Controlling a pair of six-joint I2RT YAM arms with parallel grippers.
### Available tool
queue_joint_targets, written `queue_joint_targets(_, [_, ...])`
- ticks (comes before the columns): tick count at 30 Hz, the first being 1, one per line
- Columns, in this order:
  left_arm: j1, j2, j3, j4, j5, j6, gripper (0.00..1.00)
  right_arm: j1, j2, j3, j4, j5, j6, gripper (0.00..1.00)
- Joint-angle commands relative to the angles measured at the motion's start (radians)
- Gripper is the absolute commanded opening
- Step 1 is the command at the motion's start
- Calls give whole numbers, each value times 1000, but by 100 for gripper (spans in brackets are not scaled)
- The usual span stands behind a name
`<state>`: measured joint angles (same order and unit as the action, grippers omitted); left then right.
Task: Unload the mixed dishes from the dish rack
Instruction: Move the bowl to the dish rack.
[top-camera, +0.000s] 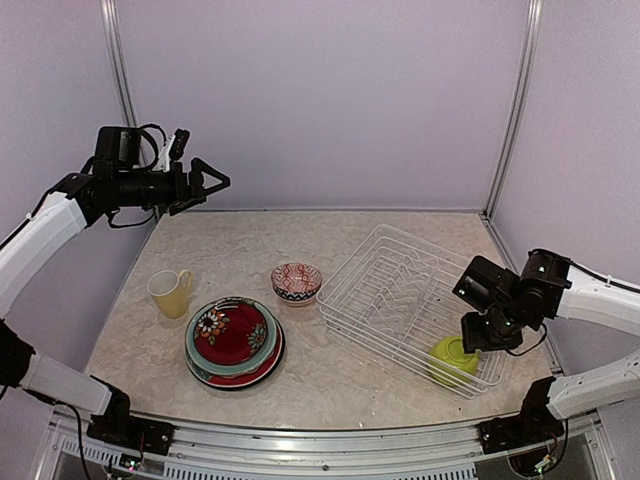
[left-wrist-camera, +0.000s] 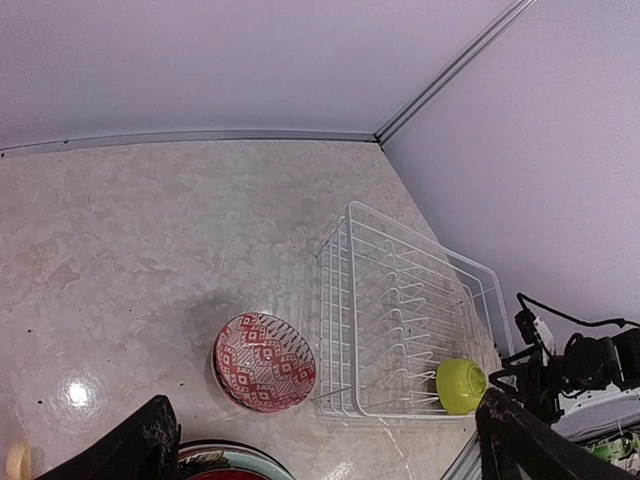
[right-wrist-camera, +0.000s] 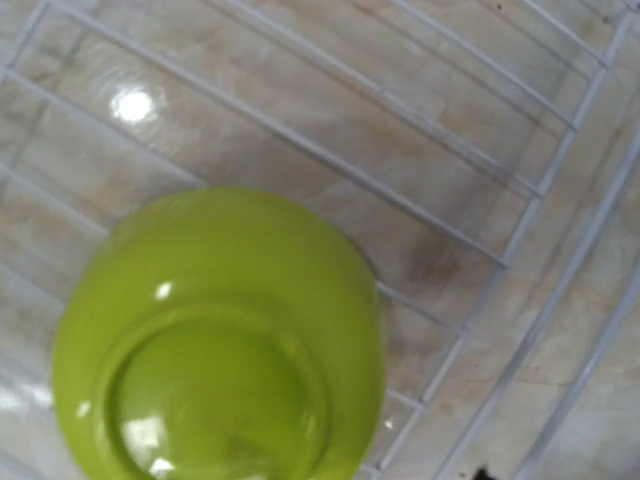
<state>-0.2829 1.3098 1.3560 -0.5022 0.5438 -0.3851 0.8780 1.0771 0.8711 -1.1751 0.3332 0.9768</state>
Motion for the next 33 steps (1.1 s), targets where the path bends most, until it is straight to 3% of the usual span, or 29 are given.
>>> queue_joint_targets(1, [-6, 5, 9, -12, 5, 6, 99, -68, 24, -43, 94, -38, -74, 52])
queue_joint_targets(7, [-7, 4, 12, -16, 6, 9, 99, -124, 89, -73, 145, -36, -125, 30])
queue_joint_targets(16, [-9, 6, 12, -14, 18, 9, 99, -158, 179, -82, 212, 11, -155, 13])
queue_joint_targets(33, [-9, -11, 14, -16, 21, 9, 99, -275, 285, -17, 462, 80, -257, 10])
